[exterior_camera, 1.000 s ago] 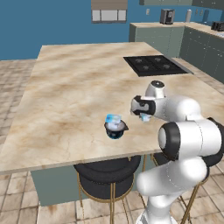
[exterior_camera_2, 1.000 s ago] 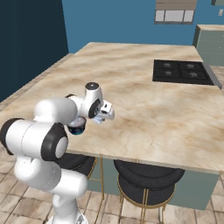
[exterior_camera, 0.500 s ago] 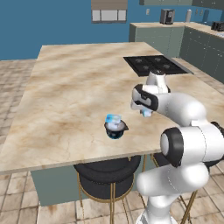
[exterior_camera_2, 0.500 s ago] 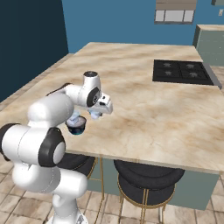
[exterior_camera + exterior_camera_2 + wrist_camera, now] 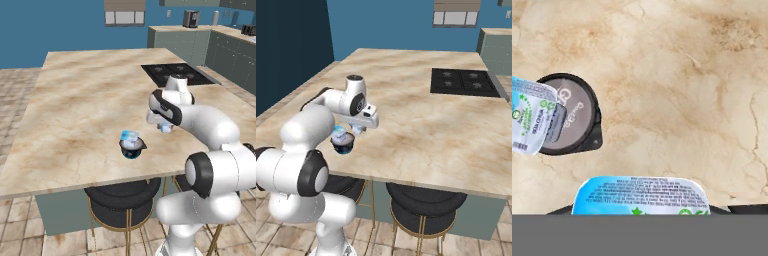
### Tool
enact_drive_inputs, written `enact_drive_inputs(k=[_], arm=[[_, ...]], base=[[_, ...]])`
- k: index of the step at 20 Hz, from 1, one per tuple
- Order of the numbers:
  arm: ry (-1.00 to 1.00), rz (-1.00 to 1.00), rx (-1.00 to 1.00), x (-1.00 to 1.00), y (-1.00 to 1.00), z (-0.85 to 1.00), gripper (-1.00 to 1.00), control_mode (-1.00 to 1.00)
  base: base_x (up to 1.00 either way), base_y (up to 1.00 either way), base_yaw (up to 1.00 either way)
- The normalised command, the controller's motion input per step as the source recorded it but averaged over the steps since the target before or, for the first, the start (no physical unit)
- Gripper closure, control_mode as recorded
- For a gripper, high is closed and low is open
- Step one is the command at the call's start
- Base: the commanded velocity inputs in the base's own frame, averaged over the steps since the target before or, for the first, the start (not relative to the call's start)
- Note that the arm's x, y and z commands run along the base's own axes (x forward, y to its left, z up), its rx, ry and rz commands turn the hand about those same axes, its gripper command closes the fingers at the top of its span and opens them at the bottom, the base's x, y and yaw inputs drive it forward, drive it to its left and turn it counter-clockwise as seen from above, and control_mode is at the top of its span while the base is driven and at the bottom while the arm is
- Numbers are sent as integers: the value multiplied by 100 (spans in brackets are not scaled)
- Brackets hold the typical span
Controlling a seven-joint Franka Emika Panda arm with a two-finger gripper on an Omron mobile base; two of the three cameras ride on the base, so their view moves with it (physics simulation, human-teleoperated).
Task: Stack the yogurt containers by placing the smaller containers on top of the larger containers.
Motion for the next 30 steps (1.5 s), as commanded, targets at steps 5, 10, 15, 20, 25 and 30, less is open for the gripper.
enact_drive_inputs(k=[5, 10, 15, 20, 25, 30], arm=[[1, 0, 5, -14, 27, 6, 100, -100], [0, 0, 5, -1, 29, 1, 100, -100], [-2, 0, 1, 0, 29, 0, 100, -100], [-3, -1, 0, 0, 23, 6, 100, -100], [-4, 0, -1, 0, 19, 11, 100, -100], [-4, 0, -4, 0, 25, 9, 100, -100]], base=[[0, 0, 0], [0, 0, 0], [0, 0, 0], [0, 0, 0], [0, 0, 0], [0, 0, 0]])
